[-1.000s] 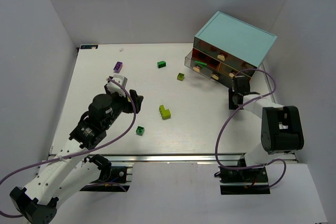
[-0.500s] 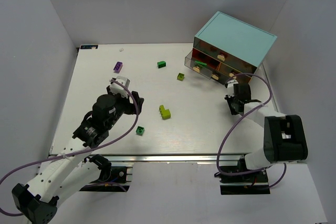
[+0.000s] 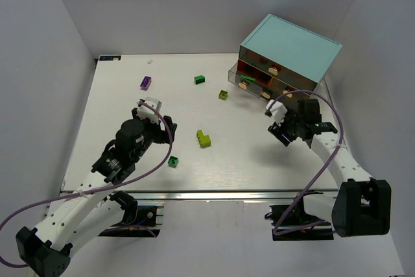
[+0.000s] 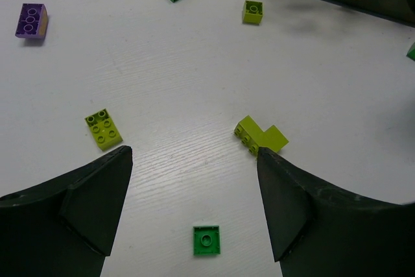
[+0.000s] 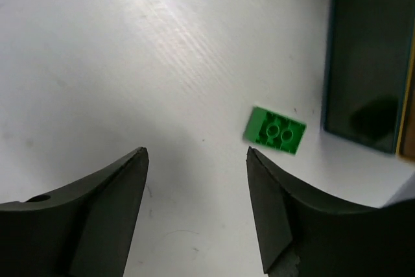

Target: Sort the legos into containers by color

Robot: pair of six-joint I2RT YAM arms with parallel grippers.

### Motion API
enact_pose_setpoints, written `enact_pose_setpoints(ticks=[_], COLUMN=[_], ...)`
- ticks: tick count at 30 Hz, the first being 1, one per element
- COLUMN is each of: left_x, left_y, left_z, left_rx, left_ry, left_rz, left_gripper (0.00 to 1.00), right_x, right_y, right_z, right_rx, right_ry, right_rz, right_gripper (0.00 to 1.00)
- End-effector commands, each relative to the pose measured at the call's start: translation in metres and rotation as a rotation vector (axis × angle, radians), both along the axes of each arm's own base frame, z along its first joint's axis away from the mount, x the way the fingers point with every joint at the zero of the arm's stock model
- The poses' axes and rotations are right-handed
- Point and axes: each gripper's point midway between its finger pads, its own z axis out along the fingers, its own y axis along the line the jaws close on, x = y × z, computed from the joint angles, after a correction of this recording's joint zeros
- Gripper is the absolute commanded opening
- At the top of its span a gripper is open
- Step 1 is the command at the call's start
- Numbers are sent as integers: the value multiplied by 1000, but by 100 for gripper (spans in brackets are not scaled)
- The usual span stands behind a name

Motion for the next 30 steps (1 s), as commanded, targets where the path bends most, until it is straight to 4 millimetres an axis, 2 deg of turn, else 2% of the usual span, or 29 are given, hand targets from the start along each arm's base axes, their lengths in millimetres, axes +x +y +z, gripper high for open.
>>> enact_pose_setpoints(ticks=[1, 2, 5, 8, 9, 10, 12, 13, 14, 15, 16, 21, 26, 30], left_x=[0, 0, -1, -3, -3, -4, -5, -6, -7, -8, -8, -11, -14, -14], left_y=[0, 0, 0, -1, -1, -1, -2, -2, -3, -4, -5, -7, -10, -9], left_z=[10, 11, 14, 17, 18, 21, 23, 25, 26, 28, 30, 34, 39, 39], left_rx=[-11, -14, -17, -21, -24, -27, -32, -36, -39, -42, -47, -54, -67, -66], left_ry=[-39, -41, -46, -52, -52, -58, -63, -65, -66, -71, -77, -83, -97, -98], left_rz=[-4, -5, -8, -17, -20, -23, -29, -33, -41, -46, -50, -75, -94, -95], left_gripper=[88, 88, 88, 88, 88, 88, 88, 88, 88, 88, 88, 88, 88, 88], right_x=[-22, -29, -34, -13, -1, 7, 18, 23, 24, 29, 31, 47, 57, 66], right_y=[21, 20, 12, -3, -4, -18, -26, -31, -31, -33, -33, -36, -38, -38], right_z=[5, 6, 10, 21, 26, 25, 16, 23, 13, 19, 12, -2, -20, -32], right_rx=[-79, -141, -269, -448, -509, -588, -665, -687, -668, -675, -670, -734, -703, -714], right_ry=[19, 42, 34, -48, -99, -88, -50, -25, 31, 50, 78, 59, 146, 138], right_rz=[418, 559, 768, 880, 907, 902, 960, 960, 985, 1001, 1012, 1046, 1041, 1035], right_gripper=[66, 65, 66, 73, 74, 75, 75, 76, 84, 85, 88, 89, 88, 88])
